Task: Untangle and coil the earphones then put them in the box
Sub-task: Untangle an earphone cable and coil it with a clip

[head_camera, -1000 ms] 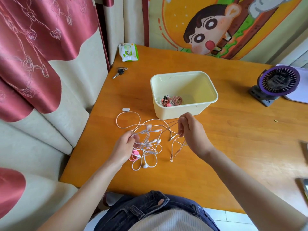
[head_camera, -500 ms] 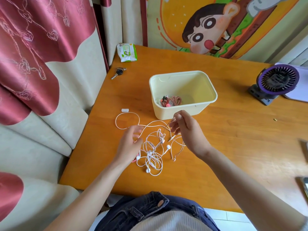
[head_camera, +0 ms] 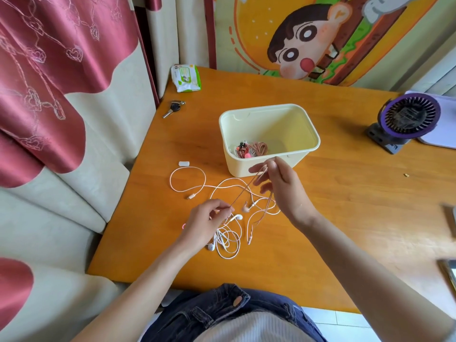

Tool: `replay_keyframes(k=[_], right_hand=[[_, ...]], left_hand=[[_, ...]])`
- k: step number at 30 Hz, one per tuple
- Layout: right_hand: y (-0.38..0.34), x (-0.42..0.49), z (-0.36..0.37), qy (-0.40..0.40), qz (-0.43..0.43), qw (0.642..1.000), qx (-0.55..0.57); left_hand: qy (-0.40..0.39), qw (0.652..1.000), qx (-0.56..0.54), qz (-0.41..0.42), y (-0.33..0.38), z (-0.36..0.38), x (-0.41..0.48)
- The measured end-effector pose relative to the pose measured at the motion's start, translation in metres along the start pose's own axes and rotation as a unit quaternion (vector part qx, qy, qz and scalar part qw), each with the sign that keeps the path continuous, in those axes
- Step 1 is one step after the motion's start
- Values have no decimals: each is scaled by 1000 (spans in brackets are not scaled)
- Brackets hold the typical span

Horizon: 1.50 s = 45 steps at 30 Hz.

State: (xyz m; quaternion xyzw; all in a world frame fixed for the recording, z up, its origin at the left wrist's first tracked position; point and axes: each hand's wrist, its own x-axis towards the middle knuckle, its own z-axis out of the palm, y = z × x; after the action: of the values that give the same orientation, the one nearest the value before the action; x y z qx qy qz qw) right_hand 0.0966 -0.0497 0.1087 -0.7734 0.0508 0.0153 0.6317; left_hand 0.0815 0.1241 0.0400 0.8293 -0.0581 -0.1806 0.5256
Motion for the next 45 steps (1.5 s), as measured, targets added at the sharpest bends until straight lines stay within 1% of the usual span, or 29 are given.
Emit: replay_keyframes(k=[3,6,8,10,12,14,18,20,23,27,31,33,35,37,39,42,45], right_hand=[[-1,-2,3,-16,17,999,29],[1,-2,4,-21,27,999,32],[5,-1,3,-11,29,999,-21],[11,0,1,-21,26,991,-132],[18,-2,-1,-51,26,975,-216],[25,-5,-1,-89,28,963,-254],[29,-13,7,-173,8,951,-255],[28,-14,11,-194,14,949,-248],[27,-12,13,-194,24,943,-269],[26,-13,13,-175,-7,942,-288],[22,-16,16,-167,-20,943,-287],[22,-16,17,-167,-19,939,-301],[22,-15,16,-163,-17,936,-310],[23,-15,16,-165,-14,938,-304],[23,-15,16,-173,-9,939,-296],[23,-16,17,-170,6,942,-288],[23,-14,17,-172,15,941,-292]], left_hand=[[-4,1000,25,10,-2,-2,1],[-1,1000,20,8,-2,-4,1],[-5,1000,24,3,-2,-6,1],[-5,1000,17,0,-2,-10,0],[-4,1000,-1,-4,0,-13,-2],[-11,1000,-28,-1,4,-16,-3],[-45,997,-65,7,13,-16,-7],[-61,995,-72,15,15,-16,-7],[-60,995,-72,21,17,-15,-8],[-34,996,-88,4,19,-15,-9],[-51,995,-82,0,22,-16,-9],[-46,995,-84,-3,22,-17,-9],[-24,998,-62,-6,21,-17,-8],[1,1000,-17,-2,20,-17,-8],[10,1000,5,9,20,-14,-9],[-12,999,-26,23,24,-12,-11],[-36,998,-29,29,26,-12,-12]])
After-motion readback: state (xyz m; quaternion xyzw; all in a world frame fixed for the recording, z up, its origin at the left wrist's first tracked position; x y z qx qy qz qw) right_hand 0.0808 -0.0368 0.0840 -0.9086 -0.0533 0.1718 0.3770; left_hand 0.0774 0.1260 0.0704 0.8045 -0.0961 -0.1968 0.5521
